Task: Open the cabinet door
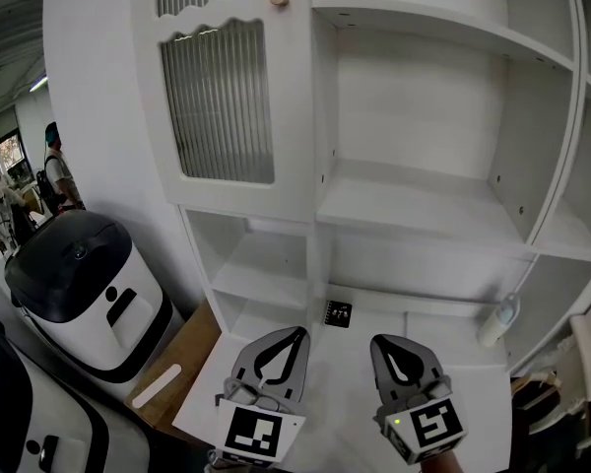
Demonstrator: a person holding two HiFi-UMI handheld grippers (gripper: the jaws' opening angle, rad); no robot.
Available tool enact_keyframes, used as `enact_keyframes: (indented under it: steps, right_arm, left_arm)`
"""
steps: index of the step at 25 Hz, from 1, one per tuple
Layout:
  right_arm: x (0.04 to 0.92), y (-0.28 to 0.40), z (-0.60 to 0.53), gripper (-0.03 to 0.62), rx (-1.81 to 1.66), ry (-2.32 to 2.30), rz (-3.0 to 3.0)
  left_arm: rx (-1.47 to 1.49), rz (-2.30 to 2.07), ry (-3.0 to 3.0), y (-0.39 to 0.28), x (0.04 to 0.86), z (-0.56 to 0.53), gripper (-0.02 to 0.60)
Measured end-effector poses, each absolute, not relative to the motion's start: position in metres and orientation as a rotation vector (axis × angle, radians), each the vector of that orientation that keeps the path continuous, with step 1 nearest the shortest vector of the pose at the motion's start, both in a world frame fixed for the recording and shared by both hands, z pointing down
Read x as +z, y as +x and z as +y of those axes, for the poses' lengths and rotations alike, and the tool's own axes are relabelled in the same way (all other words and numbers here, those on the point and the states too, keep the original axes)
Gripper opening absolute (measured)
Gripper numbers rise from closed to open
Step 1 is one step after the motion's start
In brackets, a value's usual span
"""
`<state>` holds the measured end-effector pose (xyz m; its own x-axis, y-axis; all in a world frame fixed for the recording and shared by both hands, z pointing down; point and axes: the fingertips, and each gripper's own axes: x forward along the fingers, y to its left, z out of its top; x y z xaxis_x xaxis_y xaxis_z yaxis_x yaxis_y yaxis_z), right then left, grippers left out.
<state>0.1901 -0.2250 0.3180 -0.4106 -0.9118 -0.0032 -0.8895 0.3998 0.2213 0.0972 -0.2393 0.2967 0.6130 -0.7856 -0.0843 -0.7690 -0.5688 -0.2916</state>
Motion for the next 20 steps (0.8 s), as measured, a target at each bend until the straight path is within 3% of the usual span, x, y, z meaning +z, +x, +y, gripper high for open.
enact_keyframes:
  steps: [20]
  right_arm:
    - [0.242, 0.164, -0.259, -0.001, -0.467, 1.593, -2.544]
  left_arm:
    - [0.043, 1.160, -2.389, 0.089, 0.195, -0.283, 0.000]
